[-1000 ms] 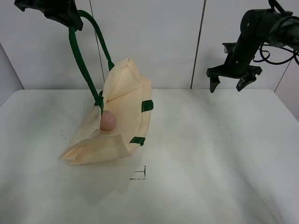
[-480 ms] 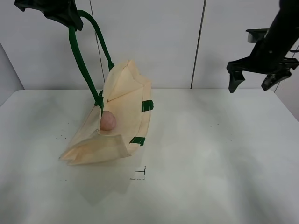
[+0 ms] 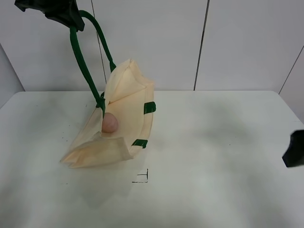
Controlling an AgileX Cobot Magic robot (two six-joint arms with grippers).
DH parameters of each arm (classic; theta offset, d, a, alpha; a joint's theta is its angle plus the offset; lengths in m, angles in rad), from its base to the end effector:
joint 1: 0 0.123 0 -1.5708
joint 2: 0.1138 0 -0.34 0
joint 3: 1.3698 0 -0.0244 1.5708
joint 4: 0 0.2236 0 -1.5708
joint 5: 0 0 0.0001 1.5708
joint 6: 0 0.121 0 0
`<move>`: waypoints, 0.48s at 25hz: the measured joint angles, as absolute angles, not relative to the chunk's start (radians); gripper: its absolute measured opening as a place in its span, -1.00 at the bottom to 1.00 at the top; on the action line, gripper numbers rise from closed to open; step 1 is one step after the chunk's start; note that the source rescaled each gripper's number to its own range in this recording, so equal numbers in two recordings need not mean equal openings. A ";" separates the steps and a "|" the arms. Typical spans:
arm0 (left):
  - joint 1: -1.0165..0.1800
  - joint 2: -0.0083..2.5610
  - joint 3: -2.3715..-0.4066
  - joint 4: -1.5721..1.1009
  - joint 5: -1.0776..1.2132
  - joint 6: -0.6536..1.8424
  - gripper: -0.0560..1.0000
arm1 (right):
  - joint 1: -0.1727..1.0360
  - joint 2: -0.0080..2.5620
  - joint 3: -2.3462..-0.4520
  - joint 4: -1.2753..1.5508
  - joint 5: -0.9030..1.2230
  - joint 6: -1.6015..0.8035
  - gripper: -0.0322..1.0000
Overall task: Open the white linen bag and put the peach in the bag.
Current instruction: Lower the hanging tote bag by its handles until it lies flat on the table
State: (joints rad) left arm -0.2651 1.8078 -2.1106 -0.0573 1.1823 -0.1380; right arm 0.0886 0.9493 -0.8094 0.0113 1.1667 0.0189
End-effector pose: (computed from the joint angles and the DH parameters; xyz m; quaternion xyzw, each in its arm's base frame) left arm 0.3836 -0.1108 0.4638 0.0588 0.9229 -0.1040 0.3659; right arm 0.1003 0.0102 0.3191 -0.0330 0.9840 0.0149 0.1742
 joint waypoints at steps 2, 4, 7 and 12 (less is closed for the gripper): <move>-0.265 1.808 -2.111 -0.057 1.182 -0.138 -0.89 | 0.089 0.824 -0.718 0.011 1.113 0.000 1.00; -0.265 1.808 -2.111 -0.057 1.182 -0.138 -0.89 | 0.089 0.662 -0.621 0.011 1.054 -0.007 1.00; -0.265 1.808 -2.111 -0.057 1.182 -0.138 -0.89 | 0.089 0.475 -0.527 0.011 1.009 -0.010 1.00; -0.265 1.808 -2.111 -0.057 1.182 -0.138 -0.89 | 0.089 0.239 -0.499 0.011 1.017 -0.010 1.00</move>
